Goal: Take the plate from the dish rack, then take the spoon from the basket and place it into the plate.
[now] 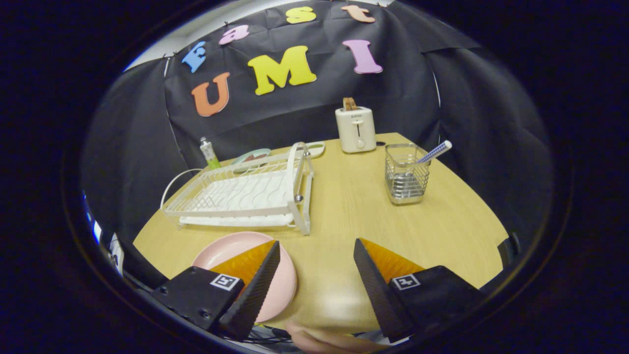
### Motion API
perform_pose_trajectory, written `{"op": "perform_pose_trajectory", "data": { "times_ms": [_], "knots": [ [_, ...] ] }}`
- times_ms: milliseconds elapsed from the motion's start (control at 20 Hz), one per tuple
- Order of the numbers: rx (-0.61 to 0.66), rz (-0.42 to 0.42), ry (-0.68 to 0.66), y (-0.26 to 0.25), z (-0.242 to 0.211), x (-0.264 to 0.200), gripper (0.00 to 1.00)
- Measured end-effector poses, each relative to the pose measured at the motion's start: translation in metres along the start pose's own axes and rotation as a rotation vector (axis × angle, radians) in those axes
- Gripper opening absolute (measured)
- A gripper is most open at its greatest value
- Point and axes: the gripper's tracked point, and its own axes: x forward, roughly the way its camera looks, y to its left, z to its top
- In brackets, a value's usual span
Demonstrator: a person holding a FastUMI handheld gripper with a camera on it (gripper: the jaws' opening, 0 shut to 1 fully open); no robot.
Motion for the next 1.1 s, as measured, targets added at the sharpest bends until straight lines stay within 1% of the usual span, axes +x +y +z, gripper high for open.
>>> {"op": "perform_pose_trajectory", "data": {
  "times_ms": [200, 250, 350, 550, 650, 800, 850, 900, 950, 1050, 1100],
  "knots": [
    [-0.06, -0.094, -0.161, -0.045, 0.032, -0.005, 0.98],
    [-0.073, -0.12, -0.188, -0.058, 0.039, -0.003, 0.99],
    [-0.093, -0.145, -0.224, -0.076, 0.046, 0.003, 0.99],
    [-0.088, -0.18, -0.267, -0.115, 0.064, 0.019, 1.0],
    [-0.091, -0.172, -0.292, -0.129, 0.076, 0.032, 1.0],
    [-0.065, -0.176, -0.359, -0.152, 0.101, 0.049, 1.0],
    [-0.067, -0.19, -0.37, -0.159, 0.108, 0.053, 0.99],
    [-0.063, -0.199, -0.367, -0.165, 0.108, 0.06, 0.91],
    [-0.069, -0.174, -0.355, -0.161, 0.108, 0.065, 0.82],
    [-0.099, -0.178, -0.347, -0.164, 0.11, 0.076, 0.66],
    [-0.116, -0.177, -0.374, -0.164, 0.115, 0.076, 0.58]
  ]
}}
